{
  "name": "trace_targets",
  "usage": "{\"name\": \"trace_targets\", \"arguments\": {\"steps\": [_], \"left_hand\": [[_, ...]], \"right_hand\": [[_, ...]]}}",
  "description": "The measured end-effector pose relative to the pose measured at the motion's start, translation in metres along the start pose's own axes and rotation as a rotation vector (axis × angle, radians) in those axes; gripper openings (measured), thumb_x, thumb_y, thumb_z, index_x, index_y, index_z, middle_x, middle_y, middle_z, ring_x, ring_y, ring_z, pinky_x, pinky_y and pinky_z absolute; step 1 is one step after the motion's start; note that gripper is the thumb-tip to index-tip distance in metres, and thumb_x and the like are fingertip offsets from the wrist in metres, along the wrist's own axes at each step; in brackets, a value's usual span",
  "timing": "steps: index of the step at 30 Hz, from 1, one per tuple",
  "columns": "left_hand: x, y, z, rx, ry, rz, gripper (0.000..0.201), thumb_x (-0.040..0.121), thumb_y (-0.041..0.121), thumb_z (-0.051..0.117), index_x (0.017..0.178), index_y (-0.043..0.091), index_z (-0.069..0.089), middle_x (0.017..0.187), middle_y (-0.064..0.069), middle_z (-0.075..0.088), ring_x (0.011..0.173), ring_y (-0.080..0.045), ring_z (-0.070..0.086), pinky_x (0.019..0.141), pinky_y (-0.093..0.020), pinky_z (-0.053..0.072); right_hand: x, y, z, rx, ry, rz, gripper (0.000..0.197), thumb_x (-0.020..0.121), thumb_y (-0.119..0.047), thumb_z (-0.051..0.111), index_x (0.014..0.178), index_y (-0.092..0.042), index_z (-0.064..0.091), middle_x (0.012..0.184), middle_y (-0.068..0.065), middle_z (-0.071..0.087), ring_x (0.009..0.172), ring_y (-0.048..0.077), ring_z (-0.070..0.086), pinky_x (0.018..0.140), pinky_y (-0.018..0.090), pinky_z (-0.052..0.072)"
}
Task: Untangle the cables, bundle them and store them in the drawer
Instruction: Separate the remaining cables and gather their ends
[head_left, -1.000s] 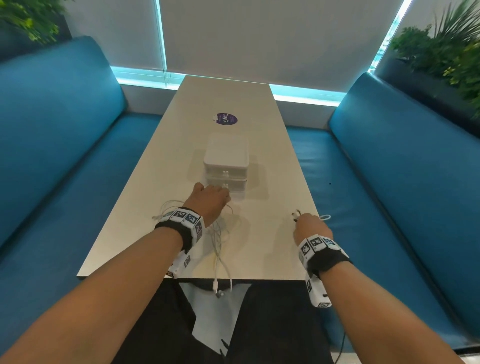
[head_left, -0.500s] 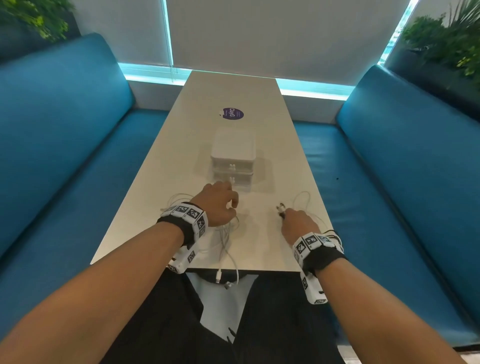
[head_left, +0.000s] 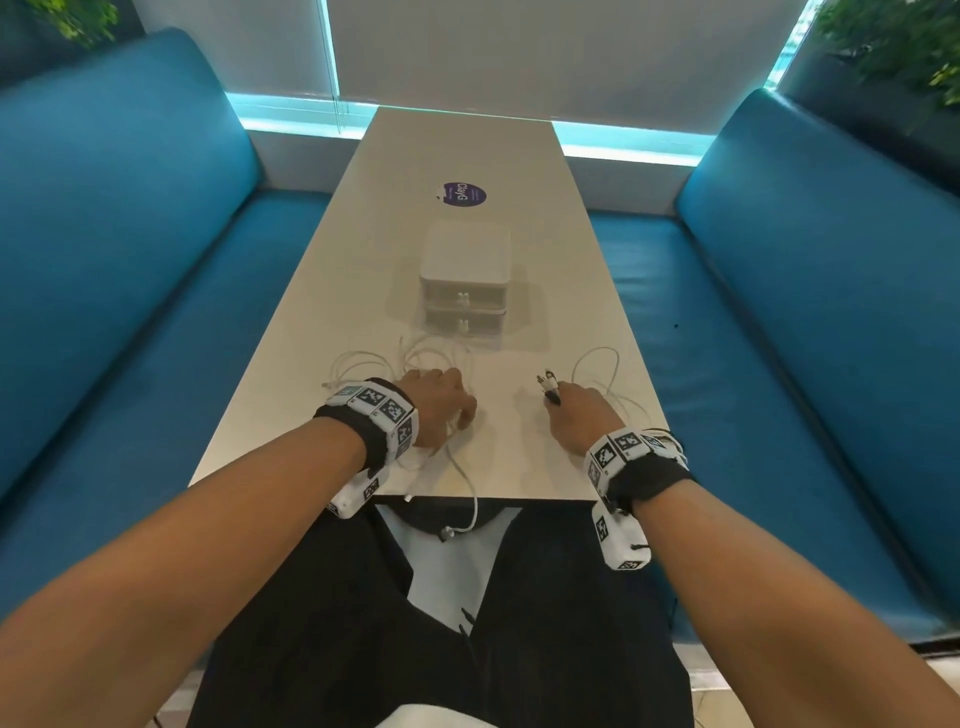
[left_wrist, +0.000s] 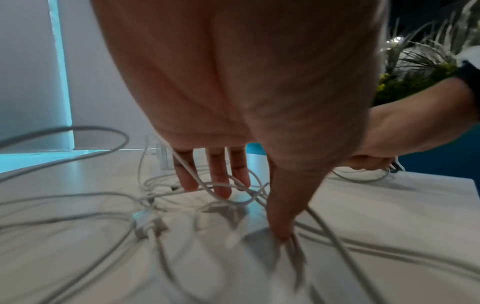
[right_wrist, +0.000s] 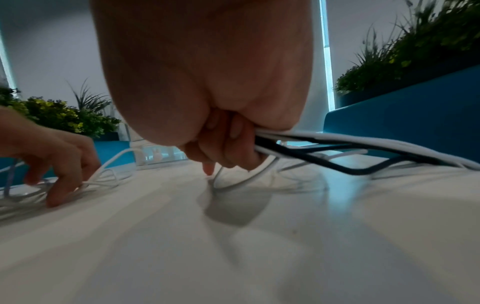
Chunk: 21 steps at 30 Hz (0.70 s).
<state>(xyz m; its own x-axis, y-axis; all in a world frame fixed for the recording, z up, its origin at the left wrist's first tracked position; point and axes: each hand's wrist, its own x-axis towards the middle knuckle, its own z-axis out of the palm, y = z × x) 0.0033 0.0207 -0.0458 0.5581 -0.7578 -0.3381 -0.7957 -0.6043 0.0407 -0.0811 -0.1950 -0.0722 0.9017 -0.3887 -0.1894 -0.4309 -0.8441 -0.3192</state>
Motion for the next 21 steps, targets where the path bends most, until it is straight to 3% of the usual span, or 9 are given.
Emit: {"name": "trace_targets", "arguments": {"steps": [3, 6, 10, 12, 16, 18, 21], "left_hand": [[0.004, -0.001, 0.001, -0.075, 0.062, -0.027, 0.018, 0.087, 0.034, 0.068, 0.104, 0.031, 0.064, 0.116, -0.001, 0.05, 0.107, -0.024, 0.054, 0.094, -0.039, 0.041], [0.006, -0.002, 0.005, -0.115, 0.128, -0.045, 0.017, 0.085, 0.039, 0.069, 0.1, 0.032, 0.066, 0.111, 0.001, 0.049, 0.102, -0.024, 0.056, 0.09, -0.036, 0.04], [0.003, -0.001, 0.011, -0.164, 0.153, -0.015, 0.037, 0.084, 0.027, 0.064, 0.119, 0.039, 0.062, 0.122, 0.002, 0.04, 0.106, -0.022, 0.048, 0.099, -0.041, 0.04], [0.0, 0.004, 0.014, -0.19, 0.172, 0.013, 0.04, 0.084, 0.033, 0.064, 0.124, 0.039, 0.062, 0.121, 0.002, 0.04, 0.104, -0.02, 0.046, 0.098, -0.039, 0.039], [0.003, 0.012, 0.022, -0.165, 0.236, 0.06, 0.029, 0.086, 0.045, 0.063, 0.113, 0.037, 0.068, 0.117, 0.001, 0.044, 0.106, -0.02, 0.044, 0.099, -0.041, 0.035], [0.007, 0.015, 0.022, -0.142, 0.262, 0.05, 0.019, 0.087, 0.045, 0.064, 0.103, 0.036, 0.07, 0.115, 0.002, 0.045, 0.107, -0.02, 0.043, 0.097, -0.042, 0.037], [0.015, 0.021, 0.018, -0.08, 0.259, 0.044, 0.016, 0.092, 0.041, 0.06, 0.101, 0.032, 0.069, 0.117, 0.001, 0.048, 0.109, -0.022, 0.041, 0.096, -0.041, 0.035]], "right_hand": [[-0.003, -0.005, 0.003, 0.071, -0.028, -0.018, 0.036, 0.102, -0.034, 0.041, 0.117, -0.006, 0.059, 0.112, 0.016, 0.063, 0.098, 0.033, 0.062, 0.08, 0.037, 0.047], [-0.002, -0.01, 0.002, 0.116, -0.027, -0.03, 0.037, 0.102, -0.034, 0.043, 0.116, -0.005, 0.061, 0.111, 0.018, 0.064, 0.097, 0.033, 0.062, 0.075, 0.033, 0.045], [-0.004, -0.01, 0.003, 0.101, -0.05, -0.033, 0.036, 0.102, -0.032, 0.043, 0.116, -0.004, 0.06, 0.111, 0.019, 0.064, 0.097, 0.034, 0.062, 0.075, 0.033, 0.045], [-0.005, -0.008, 0.008, 0.086, -0.059, -0.029, 0.036, 0.102, -0.032, 0.042, 0.117, -0.004, 0.058, 0.114, 0.019, 0.062, 0.101, 0.034, 0.061, 0.078, 0.034, 0.045], [-0.007, -0.008, 0.013, 0.047, -0.062, -0.032, 0.035, 0.102, -0.033, 0.041, 0.116, -0.004, 0.057, 0.114, 0.019, 0.062, 0.101, 0.034, 0.061, 0.078, 0.034, 0.045], [-0.006, -0.01, 0.012, 0.035, -0.072, -0.029, 0.036, 0.102, -0.033, 0.041, 0.118, -0.004, 0.057, 0.116, 0.02, 0.062, 0.103, 0.035, 0.06, 0.079, 0.035, 0.045], [-0.007, -0.012, 0.011, 0.027, -0.086, -0.03, 0.038, 0.102, -0.034, 0.041, 0.12, -0.004, 0.057, 0.116, 0.019, 0.062, 0.103, 0.035, 0.061, 0.08, 0.036, 0.046]]}}
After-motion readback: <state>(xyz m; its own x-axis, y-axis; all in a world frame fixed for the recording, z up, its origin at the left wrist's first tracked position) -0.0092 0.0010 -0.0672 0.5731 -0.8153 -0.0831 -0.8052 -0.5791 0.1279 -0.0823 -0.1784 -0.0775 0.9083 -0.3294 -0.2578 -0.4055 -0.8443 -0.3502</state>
